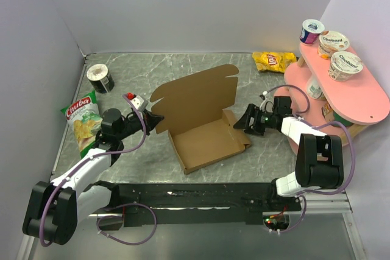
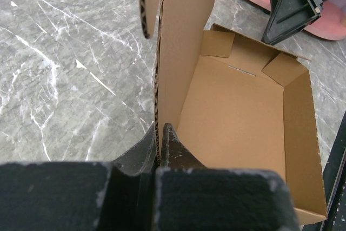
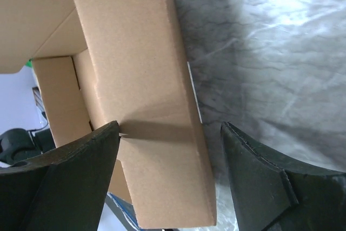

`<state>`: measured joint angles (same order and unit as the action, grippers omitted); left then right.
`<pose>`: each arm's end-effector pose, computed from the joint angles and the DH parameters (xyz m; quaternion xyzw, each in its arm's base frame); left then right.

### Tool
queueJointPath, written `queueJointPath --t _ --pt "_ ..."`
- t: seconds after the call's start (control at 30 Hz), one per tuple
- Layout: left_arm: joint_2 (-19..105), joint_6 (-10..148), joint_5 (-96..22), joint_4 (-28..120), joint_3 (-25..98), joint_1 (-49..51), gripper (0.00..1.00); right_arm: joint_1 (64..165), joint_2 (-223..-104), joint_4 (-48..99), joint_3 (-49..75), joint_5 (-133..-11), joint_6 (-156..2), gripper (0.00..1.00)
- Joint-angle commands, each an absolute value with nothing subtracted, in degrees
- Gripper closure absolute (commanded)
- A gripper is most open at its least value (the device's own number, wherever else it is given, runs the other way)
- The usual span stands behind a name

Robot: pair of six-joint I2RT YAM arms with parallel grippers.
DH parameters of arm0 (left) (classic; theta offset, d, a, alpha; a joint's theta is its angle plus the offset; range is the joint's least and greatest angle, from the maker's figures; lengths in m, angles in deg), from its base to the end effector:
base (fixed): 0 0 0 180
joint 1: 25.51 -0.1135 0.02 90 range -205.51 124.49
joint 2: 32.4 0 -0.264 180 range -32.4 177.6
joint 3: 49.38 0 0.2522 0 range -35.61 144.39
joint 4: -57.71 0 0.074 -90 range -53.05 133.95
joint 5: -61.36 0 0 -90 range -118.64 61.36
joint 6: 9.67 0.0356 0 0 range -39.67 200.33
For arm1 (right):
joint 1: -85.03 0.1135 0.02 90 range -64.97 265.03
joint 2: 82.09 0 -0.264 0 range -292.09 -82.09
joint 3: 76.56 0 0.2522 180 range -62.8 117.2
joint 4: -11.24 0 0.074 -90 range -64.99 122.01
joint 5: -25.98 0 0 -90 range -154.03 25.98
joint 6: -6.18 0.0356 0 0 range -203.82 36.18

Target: Fold the paper box

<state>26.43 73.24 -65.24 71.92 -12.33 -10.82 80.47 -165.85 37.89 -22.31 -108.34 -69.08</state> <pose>0.2067 -0.0761 0.2323 0.2538 0.6989 -0.3501 0.5697 0.2673 0.0036 0.1691 0.0403 0.8919 0.3834 0.2365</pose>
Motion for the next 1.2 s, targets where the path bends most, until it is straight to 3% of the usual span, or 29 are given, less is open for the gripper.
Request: queueJointPath --t 0.0,0.73,1.03,1.17 --pt "25.2 73.8 -65.8 73.6 -10.2 -10.6 0.99 82.3 -166.5 35.6 -22.5 -110.1 -68.6 0.18" --pt "25.5 74.0 -65.5 73.4 -10.1 -10.5 0.99 95.0 -168.5 41.2 -17.1 -92.3 -70.3 0.19" --pt "25.6 75.1 -62.2 72.0 -9.9 -10.1 0.99 95.3 -165.3 41.2 -16.0 -93.6 -69.3 0.19" --pt "26.4 74.9 -58.4 70.2 -8.9 -9.3 0.99 95.3 -166.0 41.4 -15.9 -92.7 -69.5 0.27"
